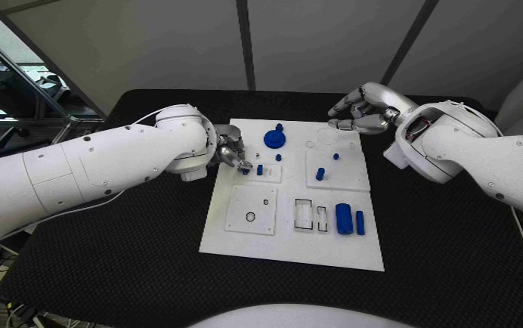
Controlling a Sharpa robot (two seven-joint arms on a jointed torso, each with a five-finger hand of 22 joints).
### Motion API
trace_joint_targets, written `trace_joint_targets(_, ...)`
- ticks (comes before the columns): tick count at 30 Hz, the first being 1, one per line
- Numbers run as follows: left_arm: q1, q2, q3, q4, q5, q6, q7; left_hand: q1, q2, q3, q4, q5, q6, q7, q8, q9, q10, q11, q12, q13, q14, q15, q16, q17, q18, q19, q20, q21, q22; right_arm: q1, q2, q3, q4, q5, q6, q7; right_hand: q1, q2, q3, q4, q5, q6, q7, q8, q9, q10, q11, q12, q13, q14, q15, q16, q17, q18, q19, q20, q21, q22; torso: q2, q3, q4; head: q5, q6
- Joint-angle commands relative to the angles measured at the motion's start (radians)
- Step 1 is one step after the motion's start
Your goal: Assemble the parts on the task board
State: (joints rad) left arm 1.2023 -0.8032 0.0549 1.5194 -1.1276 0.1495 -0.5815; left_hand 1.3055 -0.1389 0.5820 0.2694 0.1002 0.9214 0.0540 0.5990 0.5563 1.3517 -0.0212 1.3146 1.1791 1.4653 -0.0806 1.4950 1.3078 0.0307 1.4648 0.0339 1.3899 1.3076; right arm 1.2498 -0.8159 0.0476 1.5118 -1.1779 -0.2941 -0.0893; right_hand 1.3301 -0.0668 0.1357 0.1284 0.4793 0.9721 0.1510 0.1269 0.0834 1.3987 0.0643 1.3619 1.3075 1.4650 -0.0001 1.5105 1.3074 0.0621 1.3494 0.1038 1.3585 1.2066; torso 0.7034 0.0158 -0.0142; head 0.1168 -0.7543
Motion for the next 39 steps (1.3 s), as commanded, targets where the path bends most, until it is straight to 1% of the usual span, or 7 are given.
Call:
trace_joint_targets(1,0.001,-0.004,0.001,0.007,0.030,-0.022,0.011,-0.012,-0.002,0.118,-0.110,0.007,-0.008,-0.001,0.006,0.005,0.008,0.001,-0.005,-0.001,0.074,0.004,0.001,0.141,0.012,0.023,0.000,-0.004,0.193,0.002,0.001,0.001,0.000,-0.002,0.004,0.007,-0.001,-0.001,0.006,0.000,0.004,0.005,0.001,0.005,-0.002,-0.003,0.001,-0.003,0.037,0.079,-0.008,-0.004,0.149,0.017,-0.004,-0.003,-0.004,0.001,0.000,-0.0004,0.0003,0.000,0.000)
trace_joint_targets(12,0.009,-0.023,0.003,0.023,0.044,-0.002,0.016,-0.027,-0.017,0.155,-0.147,0.007,-0.011,0.000,0.012,0.021,0.001,0.001,-0.019,-0.017,0.074,0.004,0.001,0.141,0.013,0.022,0.000,-0.008,0.193,0.002,0.002,0.001,-0.001,-0.002,0.004,0.008,-0.001,-0.001,0.006,0.000,0.004,0.005,0.001,0.005,-0.002,-0.003,0.001,-0.003,0.037,0.079,-0.008,-0.004,0.149,0.017,-0.004,-0.003,-0.004,0.001,0.000,0.0001,0.0002,0.003,0.003)
trace_joint_targets(19,0.037,-0.030,0.005,0.009,0.085,0.056,0.022,-0.027,-0.017,0.156,-0.148,0.006,-0.011,0.000,0.012,0.021,-0.001,0.001,-0.022,-0.021,0.074,0.004,0.001,0.141,0.014,0.019,0.001,-0.015,0.191,0.002,0.003,0.001,-0.003,-0.002,0.004,0.007,-0.001,-0.001,0.006,0.000,0.004,0.005,0.001,0.005,-0.002,-0.003,0.001,-0.003,0.037,0.079,-0.008,-0.004,0.149,0.017,-0.004,-0.003,-0.004,0.001,-0.001,0.0002,0.0009,0.005,0.004)
trace_joint_targets(25,0.068,-0.008,0.004,-0.024,0.094,0.127,0.017,-0.026,-0.019,0.158,-0.153,0.005,-0.011,0.000,0.012,0.023,0.002,0.002,-0.020,-0.017,0.074,0.005,0.001,0.141,0.014,0.019,0.001,-0.014,0.192,0.002,0.005,0.001,-0.005,-0.002,0.003,0.008,-0.001,-0.001,0.006,0.000,0.004,0.005,0.001,0.005,-0.002,-0.003,0.001,-0.003,0.037,0.079,-0.008,-0.004,0.149,0.017,-0.004,-0.003,-0.004,0.001,0.000,0.0001,-0.0002,0.007,0.002)
trace_joint_targets(27,0.073,0.002,0.000,-0.037,0.094,0.143,0.014,-0.026,-0.019,0.158,-0.153,0.005,-0.011,0.000,0.012,0.023,0.002,0.002,-0.020,-0.017,0.074,0.005,0.001,0.141,0.014,0.019,0.001,-0.014,0.192,0.002,0.005,0.001,-0.005,-0.002,0.003,0.008,-0.001,-0.001,0.006,0.000,0.004,0.005,0.001,0.005,-0.002,-0.003,0.001,-0.003,0.037,0.079,-0.008,-0.004,0.149,0.017,-0.004,-0.003,-0.004,0.001,0.000,0.0002,-0.0005,0.008,0.001)
trace_joint_targets(35,0.093,0.063,-0.035,-0.104,0.086,0.188,0.000,-0.031,-0.010,0.163,-0.154,0.004,-0.011,0.002,0.014,0.028,0.004,0.003,-0.020,-0.016,0.074,0.006,0.000,0.140,0.014,0.019,0.001,-0.016,0.192,0.002,0.008,0.001,-0.004,-0.002,0.000,0.009,-0.001,-0.002,0.006,0.001,0.004,0.005,0.001,0.005,-0.002,-0.003,0.001,-0.003,0.037,0.079,-0.008,-0.004,0.149,0.017,-0.004,-0.003,-0.004,0.001,0.001,0.0008,-0.0004,0.011,-0.003)
trace_joint_targets(39,0.096,0.080,-0.042,-0.118,0.064,0.187,-0.003,-0.031,-0.010,0.163,-0.154,0.004,-0.012,0.002,0.014,0.028,0.005,0.003,-0.019,-0.015,0.074,0.006,0.000,0.140,0.014,0.019,0.001,-0.015,0.192,0.002,0.008,0.001,-0.001,-0.002,-0.001,0.008,-0.003,-0.003,0.007,0.003,0.007,0.006,0.001,0.005,-0.002,-0.003,0.001,-0.003,0.037,0.079,-0.008,-0.004,0.149,0.017,-0.004,-0.003,-0.004,0.000,0.001,0.0009,-0.0004,0.012,-0.004)
